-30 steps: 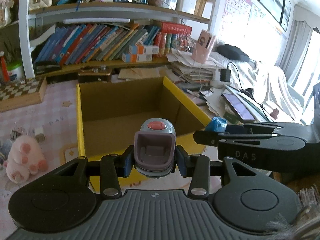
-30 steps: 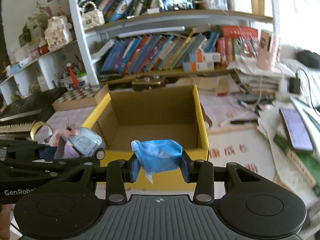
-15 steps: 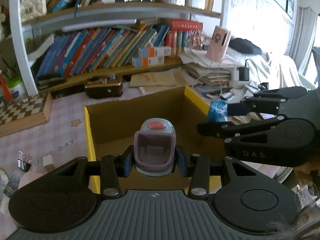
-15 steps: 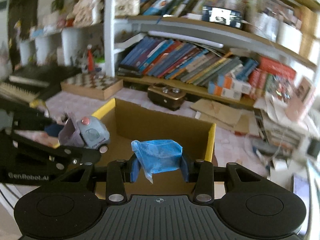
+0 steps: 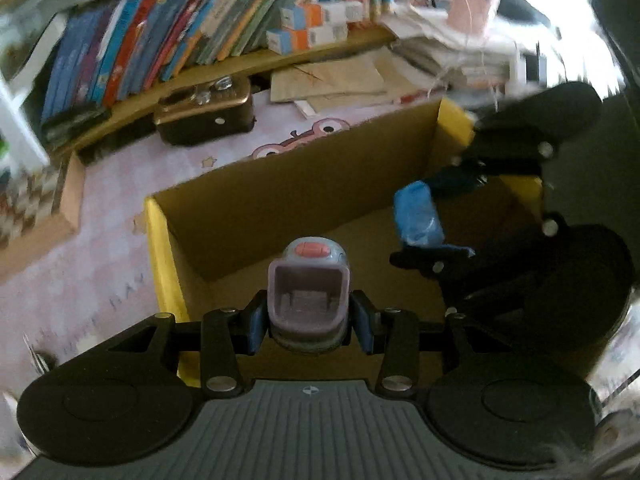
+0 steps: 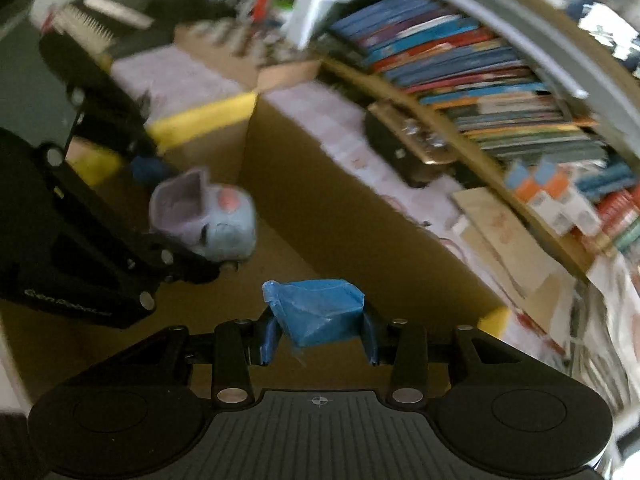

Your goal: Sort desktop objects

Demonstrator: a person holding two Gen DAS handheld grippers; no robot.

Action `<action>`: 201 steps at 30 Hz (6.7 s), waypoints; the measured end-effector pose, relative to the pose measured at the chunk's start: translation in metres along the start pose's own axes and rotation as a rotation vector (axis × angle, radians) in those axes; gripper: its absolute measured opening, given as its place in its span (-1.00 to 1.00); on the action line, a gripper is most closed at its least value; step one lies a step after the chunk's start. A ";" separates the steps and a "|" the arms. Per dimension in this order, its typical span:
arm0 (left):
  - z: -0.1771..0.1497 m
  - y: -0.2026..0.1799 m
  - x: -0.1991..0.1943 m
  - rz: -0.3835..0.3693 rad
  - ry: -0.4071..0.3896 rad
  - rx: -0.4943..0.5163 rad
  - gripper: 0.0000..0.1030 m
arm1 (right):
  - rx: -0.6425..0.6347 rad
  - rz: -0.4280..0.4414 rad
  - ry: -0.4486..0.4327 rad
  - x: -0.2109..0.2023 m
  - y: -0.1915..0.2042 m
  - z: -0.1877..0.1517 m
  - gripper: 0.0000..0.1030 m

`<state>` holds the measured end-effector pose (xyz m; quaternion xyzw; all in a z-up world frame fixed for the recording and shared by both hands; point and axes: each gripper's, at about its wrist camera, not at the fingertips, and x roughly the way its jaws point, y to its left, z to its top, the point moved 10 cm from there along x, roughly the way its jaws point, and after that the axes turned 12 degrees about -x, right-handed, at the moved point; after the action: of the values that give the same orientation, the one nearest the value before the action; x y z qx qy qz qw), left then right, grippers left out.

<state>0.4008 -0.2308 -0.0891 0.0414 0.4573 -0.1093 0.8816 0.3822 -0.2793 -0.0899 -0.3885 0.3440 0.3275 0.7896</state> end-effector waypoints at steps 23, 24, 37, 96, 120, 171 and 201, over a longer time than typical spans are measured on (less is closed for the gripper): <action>0.008 -0.008 0.019 0.037 0.036 0.096 -0.14 | -0.160 0.104 0.082 0.041 0.008 0.000 0.24; 0.010 -0.007 0.015 0.044 0.021 0.096 -0.05 | -0.154 0.097 0.069 0.038 0.007 0.000 0.28; 0.017 0.019 -0.077 0.078 -0.222 -0.102 0.75 | 0.074 -0.042 -0.179 -0.046 -0.021 0.011 0.41; -0.261 0.104 -0.227 0.086 -0.311 -0.267 1.00 | 0.883 -0.432 -0.093 -0.175 0.238 -0.046 0.67; -0.315 0.189 -0.251 0.167 -0.275 -0.382 1.00 | 0.737 -0.257 -0.112 -0.143 0.311 0.042 0.70; -0.222 0.283 -0.178 0.266 -0.242 -0.477 1.00 | 0.596 -0.063 -0.102 -0.025 0.248 0.138 0.75; -0.106 0.346 -0.082 0.296 -0.157 -0.290 0.91 | 0.585 0.019 -0.116 0.050 0.183 0.180 0.93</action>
<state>0.3498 0.1370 -0.0928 -0.0275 0.3871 0.0853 0.9177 0.3184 -0.0272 -0.1175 -0.1218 0.3816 0.2437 0.8833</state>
